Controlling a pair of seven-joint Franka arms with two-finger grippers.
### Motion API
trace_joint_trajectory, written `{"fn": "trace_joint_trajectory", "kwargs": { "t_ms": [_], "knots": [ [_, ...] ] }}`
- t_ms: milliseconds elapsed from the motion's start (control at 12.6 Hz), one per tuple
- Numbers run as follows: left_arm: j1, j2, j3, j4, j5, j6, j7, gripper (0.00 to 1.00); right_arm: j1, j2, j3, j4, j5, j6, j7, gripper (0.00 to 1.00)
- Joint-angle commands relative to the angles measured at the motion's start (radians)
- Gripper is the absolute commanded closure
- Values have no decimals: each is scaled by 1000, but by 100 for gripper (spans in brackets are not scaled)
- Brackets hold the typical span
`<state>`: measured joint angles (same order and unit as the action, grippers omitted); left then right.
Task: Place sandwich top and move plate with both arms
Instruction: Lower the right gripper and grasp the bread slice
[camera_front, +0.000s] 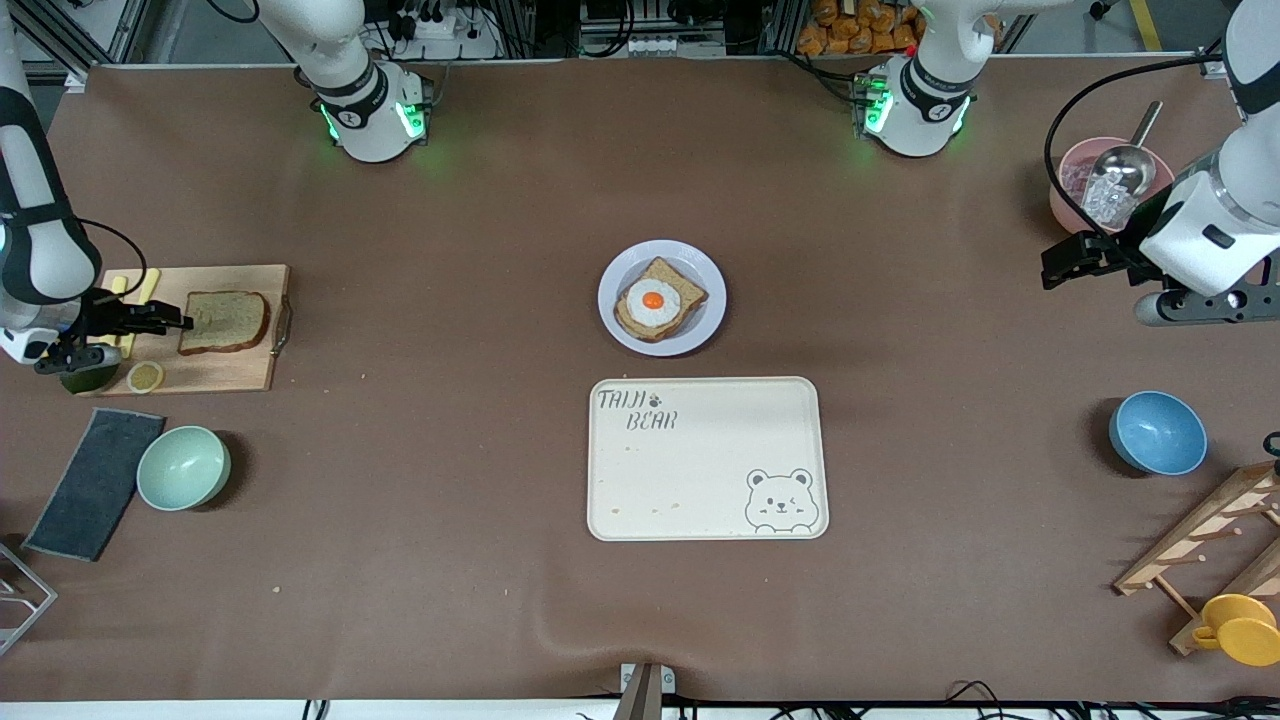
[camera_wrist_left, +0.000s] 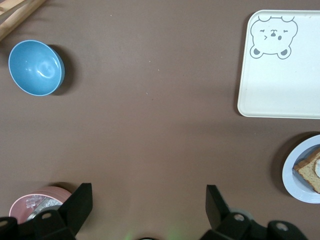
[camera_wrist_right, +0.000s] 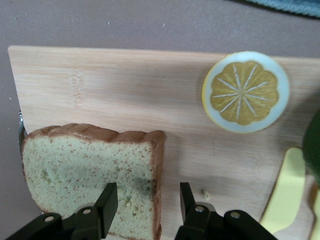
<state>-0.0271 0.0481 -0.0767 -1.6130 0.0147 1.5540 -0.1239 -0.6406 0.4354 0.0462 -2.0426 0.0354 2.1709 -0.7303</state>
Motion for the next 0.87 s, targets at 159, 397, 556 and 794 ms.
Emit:
{"fn": "trace_joint_trajectory", "kwargs": {
  "t_ms": [159, 397, 556, 794],
  "knots": [
    [1, -4, 2, -4, -13, 11, 4, 0, -47, 31, 21, -5, 28, 23, -41, 54],
    [-1, -7, 2, -7, -13, 8, 4, 0, -53, 34, 23, -14, 29, 30, -57, 91],
    [-2, -10, 0, -7, -13, 5, 3, 0, -65, 37, 24, -13, 38, 29, -83, 100],
    [-1, -11, 0, -21, -13, 8, 4, 0, -54, 34, 24, -7, 67, 14, -110, 100]
  ]
}}
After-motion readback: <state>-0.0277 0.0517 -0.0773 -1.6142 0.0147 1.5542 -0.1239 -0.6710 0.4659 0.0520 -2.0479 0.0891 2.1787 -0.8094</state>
